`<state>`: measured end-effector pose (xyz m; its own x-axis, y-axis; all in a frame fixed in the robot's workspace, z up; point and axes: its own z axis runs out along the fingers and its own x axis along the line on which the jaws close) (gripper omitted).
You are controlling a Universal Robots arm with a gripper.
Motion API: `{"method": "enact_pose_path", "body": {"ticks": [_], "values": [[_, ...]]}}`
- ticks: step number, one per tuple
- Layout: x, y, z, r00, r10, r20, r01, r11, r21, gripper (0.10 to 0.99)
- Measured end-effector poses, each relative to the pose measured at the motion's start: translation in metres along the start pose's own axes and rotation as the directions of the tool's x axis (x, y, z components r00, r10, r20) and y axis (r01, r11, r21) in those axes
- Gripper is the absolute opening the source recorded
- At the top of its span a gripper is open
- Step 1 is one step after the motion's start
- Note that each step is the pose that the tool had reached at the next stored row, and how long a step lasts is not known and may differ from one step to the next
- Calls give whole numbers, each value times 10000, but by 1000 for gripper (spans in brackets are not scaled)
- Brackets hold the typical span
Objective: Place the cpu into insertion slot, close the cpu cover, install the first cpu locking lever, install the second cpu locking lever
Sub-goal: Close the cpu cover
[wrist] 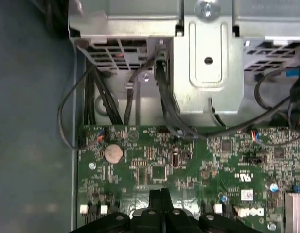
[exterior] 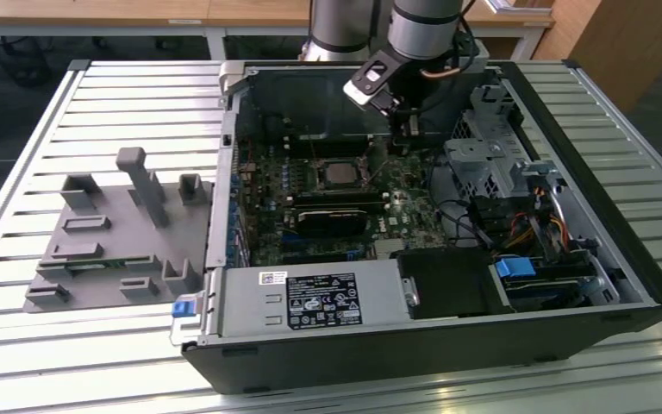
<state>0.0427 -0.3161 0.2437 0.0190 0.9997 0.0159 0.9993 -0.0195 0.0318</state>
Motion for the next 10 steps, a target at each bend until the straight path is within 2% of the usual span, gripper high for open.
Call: {"method": "enact_pose_path", "body": {"ticks": [10], "values": [[-2, -96, -2, 10000, 1, -2, -1, 10000, 0, 106]]}}
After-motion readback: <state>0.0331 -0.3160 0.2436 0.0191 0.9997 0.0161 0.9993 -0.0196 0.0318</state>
